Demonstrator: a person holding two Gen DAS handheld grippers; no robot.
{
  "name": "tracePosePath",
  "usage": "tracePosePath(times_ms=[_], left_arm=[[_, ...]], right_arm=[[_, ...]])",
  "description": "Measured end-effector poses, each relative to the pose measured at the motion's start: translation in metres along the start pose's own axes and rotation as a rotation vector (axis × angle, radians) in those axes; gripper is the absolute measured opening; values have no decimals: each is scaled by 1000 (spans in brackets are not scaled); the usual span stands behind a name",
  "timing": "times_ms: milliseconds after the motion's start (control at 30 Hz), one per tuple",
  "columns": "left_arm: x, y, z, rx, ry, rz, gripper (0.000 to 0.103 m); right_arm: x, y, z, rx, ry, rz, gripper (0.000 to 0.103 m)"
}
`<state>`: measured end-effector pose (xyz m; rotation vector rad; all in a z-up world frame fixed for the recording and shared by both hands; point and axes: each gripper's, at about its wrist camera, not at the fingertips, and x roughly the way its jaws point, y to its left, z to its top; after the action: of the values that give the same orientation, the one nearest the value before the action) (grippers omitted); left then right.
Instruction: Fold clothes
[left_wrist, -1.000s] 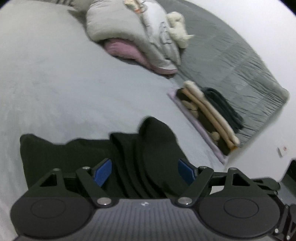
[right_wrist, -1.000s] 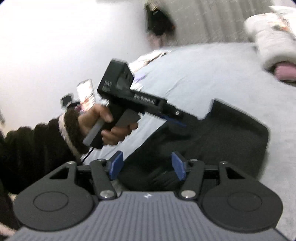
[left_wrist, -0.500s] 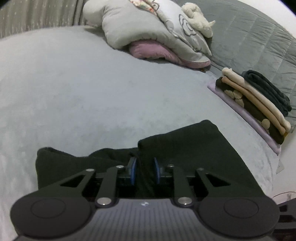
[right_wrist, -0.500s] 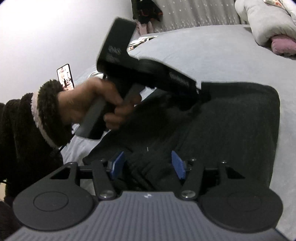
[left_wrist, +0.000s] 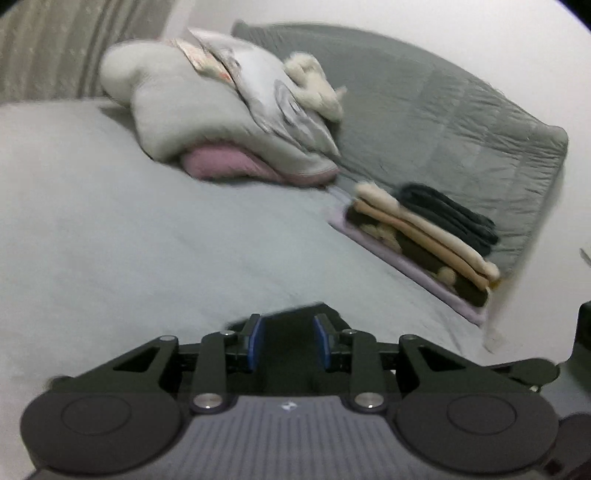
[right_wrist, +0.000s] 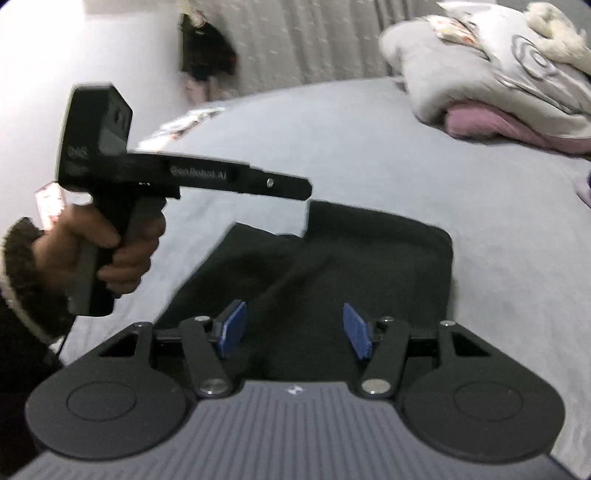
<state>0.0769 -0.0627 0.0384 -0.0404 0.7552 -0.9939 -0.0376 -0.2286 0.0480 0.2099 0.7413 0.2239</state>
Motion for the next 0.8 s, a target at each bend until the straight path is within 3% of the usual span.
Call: tracePosePath(times_ms=[167,233,267,367,433,533,567,600,667,800], left_arm=[[37,2,-17,0,91,66,27],[41,10,-23,-43,99,115,6],[42,17,-26,-79,102,122,5],[36,20,-26,-134,92,103,5],[23,14,-22,-116,75,94,12],[-6,-5,-22,-49,25,62,15],[-14,-11,-24,-28,11,46,15],[-21,-16,-26,-12,5,24,15],[-31,-27,-32,17,5,-26,15],[-30,-51,-50,88,71,-219,15]], right_arm=[[18,18,-20,-66,15,-57,61],[22,20,-28,-98,22,-71,61],[23,21,-31,-105,27,-73,61],[25,23,-40,-151,67,-49,61],[16,17,-37,-149,86,-10,61],[-7,-15,-23,14,75,96,63],[-12,-28,-18,65,58,117,68],[-16,-43,-13,114,32,113,73],[-24,-76,-2,225,-25,81,73],[-2,-121,11,377,-37,40,73]])
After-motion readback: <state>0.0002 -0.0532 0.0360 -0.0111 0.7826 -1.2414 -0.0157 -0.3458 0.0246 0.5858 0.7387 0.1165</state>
